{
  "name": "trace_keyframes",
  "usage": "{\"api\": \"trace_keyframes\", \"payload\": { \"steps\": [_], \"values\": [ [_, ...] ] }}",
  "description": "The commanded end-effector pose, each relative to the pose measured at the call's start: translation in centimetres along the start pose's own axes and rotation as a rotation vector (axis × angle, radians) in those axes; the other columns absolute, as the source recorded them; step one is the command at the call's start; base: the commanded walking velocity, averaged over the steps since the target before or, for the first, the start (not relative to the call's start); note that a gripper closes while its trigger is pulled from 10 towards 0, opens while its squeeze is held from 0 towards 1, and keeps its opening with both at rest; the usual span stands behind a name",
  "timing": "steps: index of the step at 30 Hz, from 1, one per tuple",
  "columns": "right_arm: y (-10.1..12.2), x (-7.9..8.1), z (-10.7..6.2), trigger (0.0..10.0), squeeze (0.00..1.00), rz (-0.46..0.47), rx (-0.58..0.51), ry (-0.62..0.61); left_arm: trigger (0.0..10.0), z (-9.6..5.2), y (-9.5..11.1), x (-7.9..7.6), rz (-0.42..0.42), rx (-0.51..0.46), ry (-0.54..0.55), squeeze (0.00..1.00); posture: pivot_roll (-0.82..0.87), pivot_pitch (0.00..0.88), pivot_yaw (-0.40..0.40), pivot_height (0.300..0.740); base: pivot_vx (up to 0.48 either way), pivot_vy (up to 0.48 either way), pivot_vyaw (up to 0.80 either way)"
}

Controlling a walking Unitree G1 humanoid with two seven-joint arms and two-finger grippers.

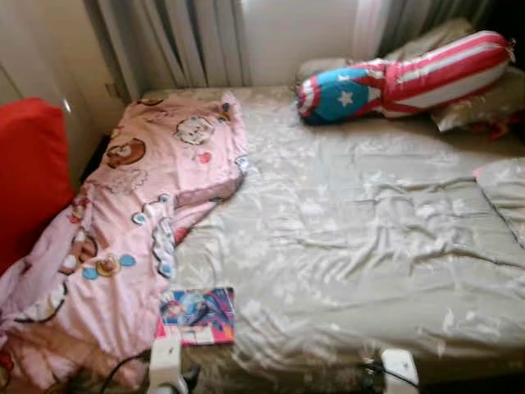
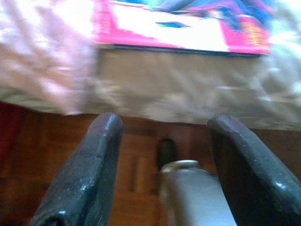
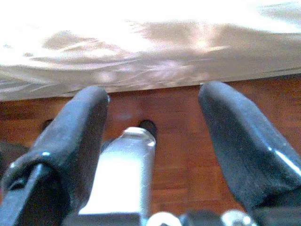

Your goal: Clean up the room

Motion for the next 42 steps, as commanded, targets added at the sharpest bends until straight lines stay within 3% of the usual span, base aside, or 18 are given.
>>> {"api": "trace_keyframes", "payload": {
  "steps": [1, 18, 38, 42],
  "values": [
    [-0.38, -1.13, -0.21, 10.0, 0.00, -0.006, 0.015, -0.025, 10.0, -0.05, -0.39, -0.40, -0.004, 0.015, -0.004, 0.00, -0.11, 0.014, 0.028, 0.740, 0.000, 0.401, 0.00],
    [-1.10, -1.23, -0.37, 10.0, 0.00, -0.020, 0.034, -0.018, 10.0, -0.35, -1.31, -0.35, 0.001, 0.023, -0.006, 0.00, -0.11, 0.038, 0.028, 0.740, 0.000, 0.399, 0.00],
    [-0.93, -1.16, -0.34, 10.0, 0.00, -0.026, 0.027, -0.011, 10.0, -0.35, -1.07, -0.16, -0.020, 0.005, -0.004, 0.00, -0.10, 0.102, 0.024, 0.740, 0.000, 0.000, 0.00],
    [-0.91, -1.12, -0.34, 10.0, 0.00, -0.027, 0.026, -0.010, 10.0, -0.33, -0.99, -0.11, -0.024, 0.003, -0.005, 0.00, -0.10, 0.107, 0.024, 0.740, 0.000, 0.000, 0.80]
  ]
}}
Point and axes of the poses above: a point about 5 cm out from each wrist's last joint towards the gripper, its own z axis pointing out of the wrist towards the gripper, its own y axis along the axis of the wrist's last joint, x = y × z, the point moved 4 cm from there along z, pointing out of the wrist towards the gripper, and after that the axes turned 6 degrees about z, right-handed, at the moved point
